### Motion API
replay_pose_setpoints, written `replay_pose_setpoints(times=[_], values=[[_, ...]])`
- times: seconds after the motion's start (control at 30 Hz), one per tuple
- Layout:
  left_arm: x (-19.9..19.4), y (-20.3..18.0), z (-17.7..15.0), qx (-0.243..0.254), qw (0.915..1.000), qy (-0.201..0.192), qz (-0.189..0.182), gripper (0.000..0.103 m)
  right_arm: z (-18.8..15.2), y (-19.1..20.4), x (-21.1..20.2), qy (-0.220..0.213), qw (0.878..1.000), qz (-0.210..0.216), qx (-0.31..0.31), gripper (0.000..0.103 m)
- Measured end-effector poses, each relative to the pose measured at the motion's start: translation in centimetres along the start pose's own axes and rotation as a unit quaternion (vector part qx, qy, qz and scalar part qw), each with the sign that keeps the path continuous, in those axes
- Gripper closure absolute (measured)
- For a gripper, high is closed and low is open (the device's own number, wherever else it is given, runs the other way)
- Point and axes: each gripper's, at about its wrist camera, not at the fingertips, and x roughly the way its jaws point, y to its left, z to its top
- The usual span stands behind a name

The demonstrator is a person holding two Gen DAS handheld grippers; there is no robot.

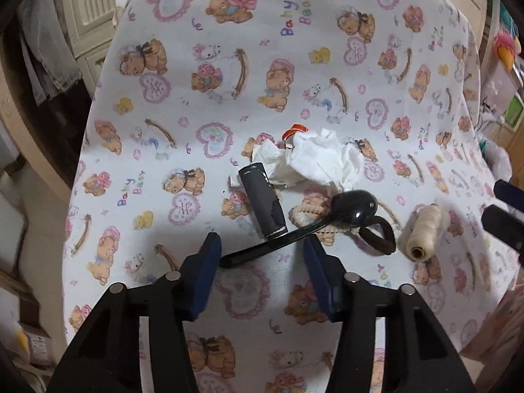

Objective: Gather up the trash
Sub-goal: 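Grasp the black spoon by its handle with the left tool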

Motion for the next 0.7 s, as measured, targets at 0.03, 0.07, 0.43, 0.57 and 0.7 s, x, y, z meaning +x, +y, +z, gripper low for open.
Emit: replay_pose_setpoints(times=[0.03, 0.07, 0.43, 0.57, 0.7], values=[[0.0, -0.1, 0.0, 0.001, 1.0, 0.0, -0.002, 0.056, 0.0, -0.3, 0.1, 0.003, 1.0, -0.001, 0.006, 0.038], [-0.1, -0.3, 0.0, 0.003, 1.0, 0.001, -0.001, 0.062, 0.0, -0.7, 0.2, 0.006, 1.0, 0.0, 0.013, 0.038], [-0.8, -2.0, -0.6, -0.006, 0.9992, 0.038, -0.01, 0.093, -0.1, -2.9, 0.5, 0.025, 0.997, -0.011, 0.068, 0.038], [-2.8, -2.5, -1.2, -0.005, 0.9974, 0.032, -0.065, 0.096, 0.0, -2.7, 0.2, 0.021, 0.998, -0.015, 0.064, 0.038], [-5.1, -3.5, -1.2, 0.023, 0.9984, -0.005, -0.051, 0.096, 0.1, -3.1, 0.5, 0.033, 0.996, -0.016, 0.078, 0.038]])
